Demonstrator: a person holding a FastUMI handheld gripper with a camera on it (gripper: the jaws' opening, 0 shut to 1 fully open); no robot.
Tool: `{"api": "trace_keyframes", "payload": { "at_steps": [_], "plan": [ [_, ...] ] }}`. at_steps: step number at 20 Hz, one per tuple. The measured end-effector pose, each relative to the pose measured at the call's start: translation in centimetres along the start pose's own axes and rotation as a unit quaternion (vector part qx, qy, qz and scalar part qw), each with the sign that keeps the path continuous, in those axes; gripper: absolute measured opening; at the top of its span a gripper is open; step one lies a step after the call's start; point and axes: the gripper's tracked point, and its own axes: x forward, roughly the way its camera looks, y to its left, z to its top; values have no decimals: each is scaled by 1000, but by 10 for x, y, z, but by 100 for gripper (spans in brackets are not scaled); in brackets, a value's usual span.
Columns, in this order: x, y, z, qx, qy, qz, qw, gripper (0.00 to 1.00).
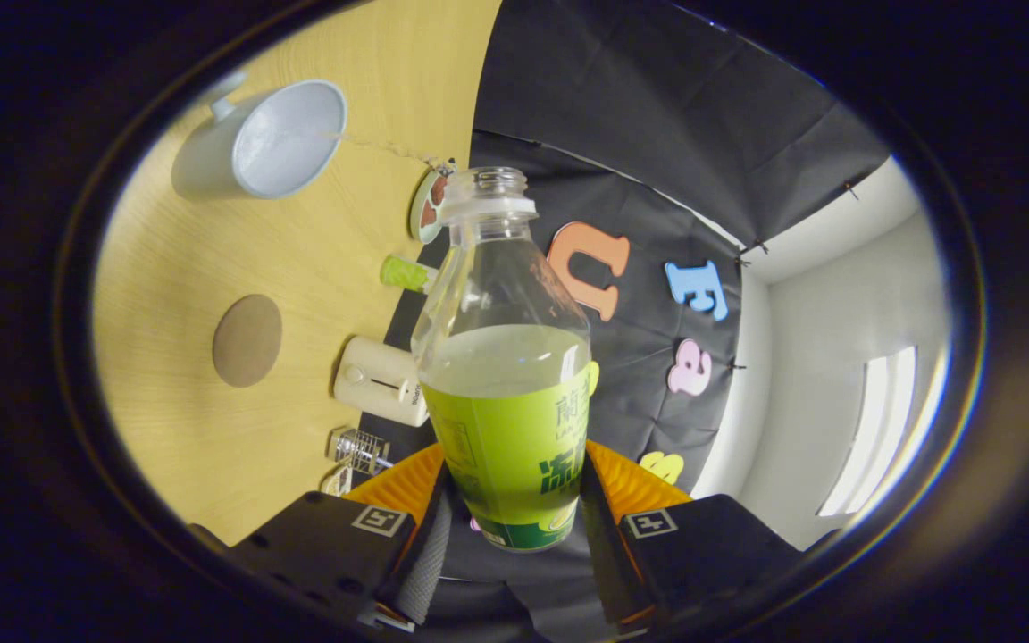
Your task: Take the bottle from table, then pour the juice into the cup, finally place the bottle on the coaster
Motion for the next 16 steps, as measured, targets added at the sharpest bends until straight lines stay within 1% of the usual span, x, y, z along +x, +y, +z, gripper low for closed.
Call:
{"api": "trace_keyframes", "payload": {
  "at_steps": [16],
  "plan": [
    [2, -35, -1, -24, -6, -24, 999, 74]
  ]
}}
